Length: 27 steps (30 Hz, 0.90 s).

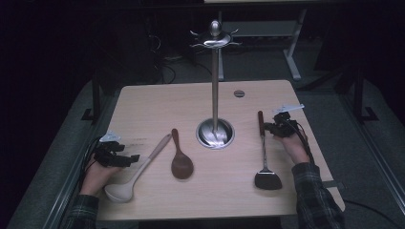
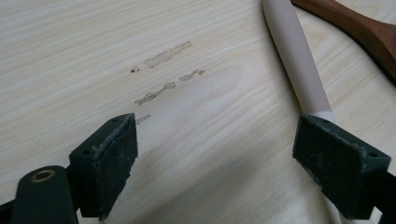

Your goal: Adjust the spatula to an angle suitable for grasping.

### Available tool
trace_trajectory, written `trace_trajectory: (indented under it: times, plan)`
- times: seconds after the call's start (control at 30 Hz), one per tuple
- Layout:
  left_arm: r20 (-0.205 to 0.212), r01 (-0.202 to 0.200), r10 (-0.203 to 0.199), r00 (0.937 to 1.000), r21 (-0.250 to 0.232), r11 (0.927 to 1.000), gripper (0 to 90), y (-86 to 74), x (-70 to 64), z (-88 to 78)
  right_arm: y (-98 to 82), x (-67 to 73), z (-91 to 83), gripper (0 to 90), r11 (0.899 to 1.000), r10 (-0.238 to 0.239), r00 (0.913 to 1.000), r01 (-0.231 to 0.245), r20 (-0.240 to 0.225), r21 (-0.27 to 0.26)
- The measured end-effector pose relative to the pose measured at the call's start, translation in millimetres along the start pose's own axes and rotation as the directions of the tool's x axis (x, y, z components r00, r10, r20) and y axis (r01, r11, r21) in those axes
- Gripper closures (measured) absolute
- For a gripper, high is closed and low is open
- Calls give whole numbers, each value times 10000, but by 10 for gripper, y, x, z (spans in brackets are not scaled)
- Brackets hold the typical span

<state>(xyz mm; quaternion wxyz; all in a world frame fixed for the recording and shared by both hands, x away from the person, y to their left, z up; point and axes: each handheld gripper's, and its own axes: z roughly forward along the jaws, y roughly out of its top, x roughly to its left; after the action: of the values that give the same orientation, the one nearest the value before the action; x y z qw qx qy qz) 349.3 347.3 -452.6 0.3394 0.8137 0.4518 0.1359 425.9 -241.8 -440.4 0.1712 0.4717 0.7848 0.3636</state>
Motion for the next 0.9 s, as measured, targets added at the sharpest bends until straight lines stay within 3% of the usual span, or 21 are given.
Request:
trace_trajectory:
  times: [0.13,0.33,0.43,0.9]
  plan:
    - [6,25,-25,10000,-41,10000,136,-9,16,-7,46,-112,155,896,9994,335,9990,-336,295,34]
    - [5,61,-61,10000,-57,10000,136,-16,25,-9,8,-190,267,897,9990,418,9972,-428,617,156]
    - [9,-14,14,10000,-13,10000,136,-13,22,-12,2,-187,263,897,9983,538,9971,-550,540,209]
    - [7,19,-19,10000,-10,10000,137,-15,19,-17,3,-61,326,897,9973,24,10000,-24,5,733]
